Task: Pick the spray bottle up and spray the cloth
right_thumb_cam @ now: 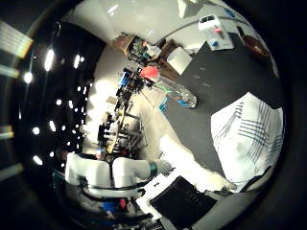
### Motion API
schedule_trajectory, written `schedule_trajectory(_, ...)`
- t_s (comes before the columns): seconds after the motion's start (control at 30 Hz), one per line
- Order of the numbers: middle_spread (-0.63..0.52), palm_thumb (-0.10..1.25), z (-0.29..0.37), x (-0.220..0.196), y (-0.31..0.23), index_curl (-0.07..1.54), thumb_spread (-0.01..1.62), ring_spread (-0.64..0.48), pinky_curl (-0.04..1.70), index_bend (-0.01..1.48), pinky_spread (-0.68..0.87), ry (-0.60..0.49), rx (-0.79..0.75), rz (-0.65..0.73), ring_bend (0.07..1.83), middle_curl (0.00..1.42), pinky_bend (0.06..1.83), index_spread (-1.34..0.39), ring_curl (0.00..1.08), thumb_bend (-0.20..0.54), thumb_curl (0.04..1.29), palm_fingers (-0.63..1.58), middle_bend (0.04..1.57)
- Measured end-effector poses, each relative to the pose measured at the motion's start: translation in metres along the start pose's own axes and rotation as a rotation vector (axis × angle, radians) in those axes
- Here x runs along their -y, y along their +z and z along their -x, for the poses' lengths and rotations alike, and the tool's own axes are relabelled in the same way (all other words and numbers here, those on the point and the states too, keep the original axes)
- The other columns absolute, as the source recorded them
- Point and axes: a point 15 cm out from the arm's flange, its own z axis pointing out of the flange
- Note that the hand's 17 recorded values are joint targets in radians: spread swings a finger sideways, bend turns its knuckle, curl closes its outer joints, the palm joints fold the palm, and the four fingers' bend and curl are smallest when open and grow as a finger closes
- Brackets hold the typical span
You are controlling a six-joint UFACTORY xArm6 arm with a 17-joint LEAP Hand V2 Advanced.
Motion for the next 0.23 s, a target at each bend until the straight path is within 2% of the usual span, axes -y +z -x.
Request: schedule_trajectory(0.23,0.04,0.57,-0.013,-0.041,-0.013,0.37,0.96,0.31,0.21,0.25,0.63,0.041,-0.091,-0.056,0.19,0.26,0.59,-0.45,0.21,-0.027,0.49,0.22,0.17)
